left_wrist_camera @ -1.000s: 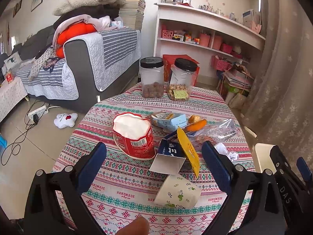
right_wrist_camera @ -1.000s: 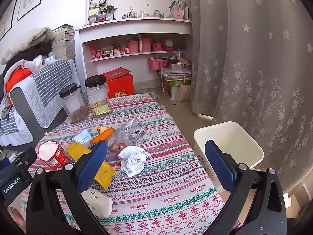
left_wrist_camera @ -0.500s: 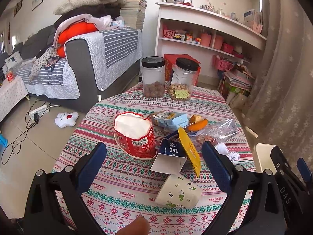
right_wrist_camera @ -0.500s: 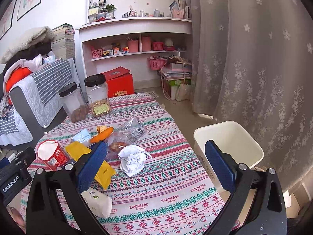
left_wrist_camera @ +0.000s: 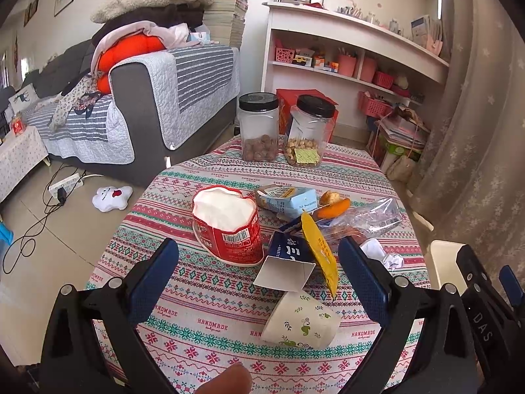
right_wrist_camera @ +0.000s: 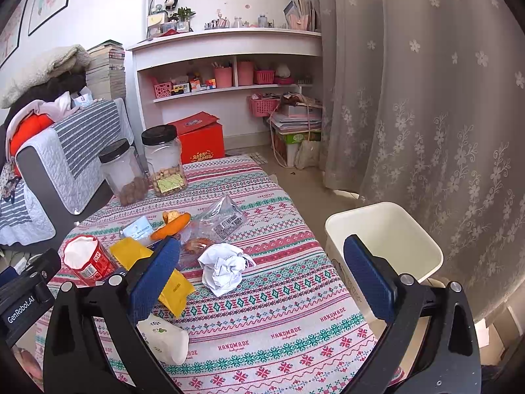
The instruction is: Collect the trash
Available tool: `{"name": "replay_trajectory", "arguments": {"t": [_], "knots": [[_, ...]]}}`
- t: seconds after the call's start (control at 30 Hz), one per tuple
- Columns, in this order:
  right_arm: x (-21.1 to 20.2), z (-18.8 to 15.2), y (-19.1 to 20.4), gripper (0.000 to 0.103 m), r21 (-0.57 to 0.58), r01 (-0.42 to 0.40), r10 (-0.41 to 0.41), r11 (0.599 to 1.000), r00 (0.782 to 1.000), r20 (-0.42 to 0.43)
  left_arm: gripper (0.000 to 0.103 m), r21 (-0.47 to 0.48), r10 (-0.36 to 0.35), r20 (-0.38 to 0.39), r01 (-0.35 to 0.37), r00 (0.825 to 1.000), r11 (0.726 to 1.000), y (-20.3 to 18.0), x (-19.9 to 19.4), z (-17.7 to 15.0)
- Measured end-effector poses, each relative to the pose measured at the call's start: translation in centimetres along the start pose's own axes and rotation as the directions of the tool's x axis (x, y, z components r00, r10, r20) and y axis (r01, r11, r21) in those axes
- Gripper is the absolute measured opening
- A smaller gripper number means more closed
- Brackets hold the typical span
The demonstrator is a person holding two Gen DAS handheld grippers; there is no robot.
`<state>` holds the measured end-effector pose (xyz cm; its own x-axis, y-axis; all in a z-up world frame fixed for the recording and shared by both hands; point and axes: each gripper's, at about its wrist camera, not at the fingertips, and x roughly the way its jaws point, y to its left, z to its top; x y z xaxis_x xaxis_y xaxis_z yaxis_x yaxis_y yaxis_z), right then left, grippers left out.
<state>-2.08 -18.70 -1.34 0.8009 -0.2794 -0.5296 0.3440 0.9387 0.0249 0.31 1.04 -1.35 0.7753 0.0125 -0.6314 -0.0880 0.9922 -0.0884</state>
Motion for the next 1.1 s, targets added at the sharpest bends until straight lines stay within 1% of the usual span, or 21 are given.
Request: {"name": "replay_trajectory", "arguments": {"t": [0.83,1.0,1.1], "knots": [[0.5,-0.1,0.1,0.096,0.0,-0.004,0.004,1.0,1.0,-0.004,0.095,-0.003,0.01,-0.015,-0.01,1.0,1.0,0.0,0.1,0.2],[0.2,-0.1,0.0,0.096,0.007,-0.018,0.018,1.0,1.0,-0.01,0.095,-0.013,0.008,-0.033,-0.008,0.999,1.0,0.2,0.4,0.5],[0.0,0.5,-0.3,0.096,0.018,-0.044,0.044,0.999,0.999,-0.028,0.095,-0.033,0.016,-0.025,-0.016,1.0,0.999,1.2,0.0,1.7]]}}
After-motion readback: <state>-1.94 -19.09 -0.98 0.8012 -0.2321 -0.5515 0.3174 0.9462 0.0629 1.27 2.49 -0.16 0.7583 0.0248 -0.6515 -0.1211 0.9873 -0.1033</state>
